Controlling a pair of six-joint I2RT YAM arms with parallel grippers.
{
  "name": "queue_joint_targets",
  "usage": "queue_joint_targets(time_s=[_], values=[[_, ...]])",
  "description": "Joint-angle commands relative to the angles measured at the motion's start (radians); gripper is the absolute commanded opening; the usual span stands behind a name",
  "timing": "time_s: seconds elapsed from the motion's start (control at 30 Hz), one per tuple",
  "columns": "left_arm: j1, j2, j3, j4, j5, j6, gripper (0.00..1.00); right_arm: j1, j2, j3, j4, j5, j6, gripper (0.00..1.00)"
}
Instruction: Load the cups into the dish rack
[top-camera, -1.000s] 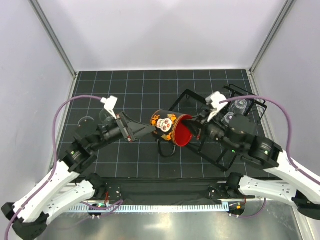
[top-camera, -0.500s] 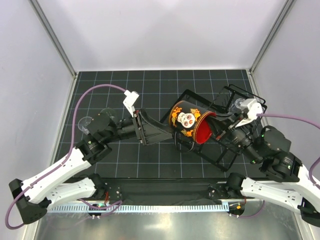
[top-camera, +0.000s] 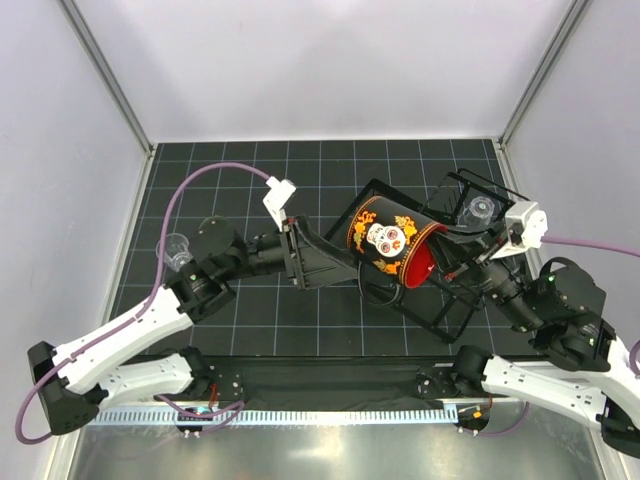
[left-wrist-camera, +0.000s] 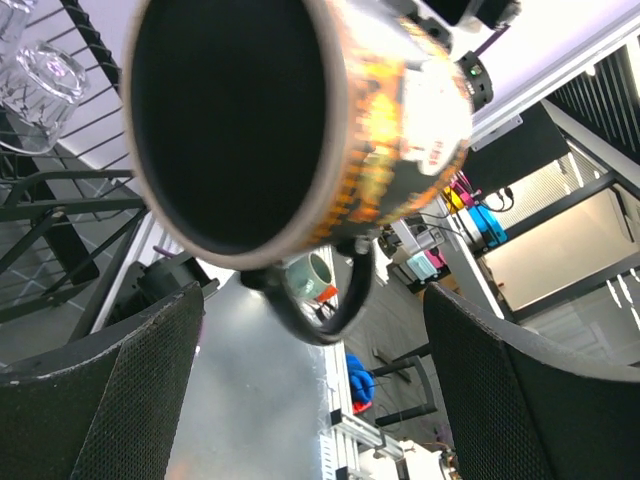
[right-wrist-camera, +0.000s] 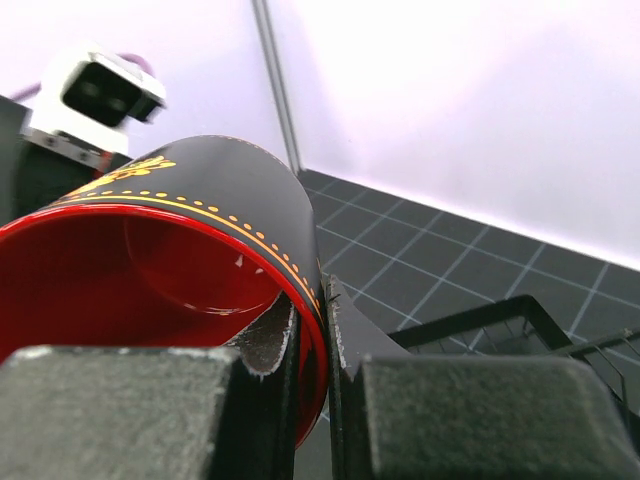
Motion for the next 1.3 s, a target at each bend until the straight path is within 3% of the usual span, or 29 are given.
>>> queue_joint_targets(time_s=[0.0, 0.33, 0.6, 0.77, 1.03, 1.27], values=[[-0.025, 0.024, 0.039, 0.081, -0.007, -0.030, 0.88, 0.002, -0.050, 0.057, 0.315, -0.057, 0.019, 0.04], [-0.133, 0.113, 0.051, 0.256, -0.052, -0.069, 0.86, 0.002, -0.074, -0.018, 0.436, -0.074, -0.024, 0.04], [-0.168, 0.159, 0.038, 0.397, -0.139, -0.131, 0.72, 0.002, -0.111, -0.082, 0.470, -0.071, -0.040, 0.04], [-0.174, 0.182, 0.044, 0.420, -0.190, -0.155, 0.66, 0.002, -0.142, -0.117, 0.491, -0.060, -0.035, 0.04], [-0.188, 0.220, 0.070, 0.448, -0.204, -0.179, 0.49, 0.001, -0.149, -0.153, 0.525, -0.034, -0.044, 0.04], [-0.199, 0.248, 0.087, 0.466, -0.185, -0.190, 0.47, 0.001, -0.140, -0.170, 0.547, -0.008, -0.050, 0.04]])
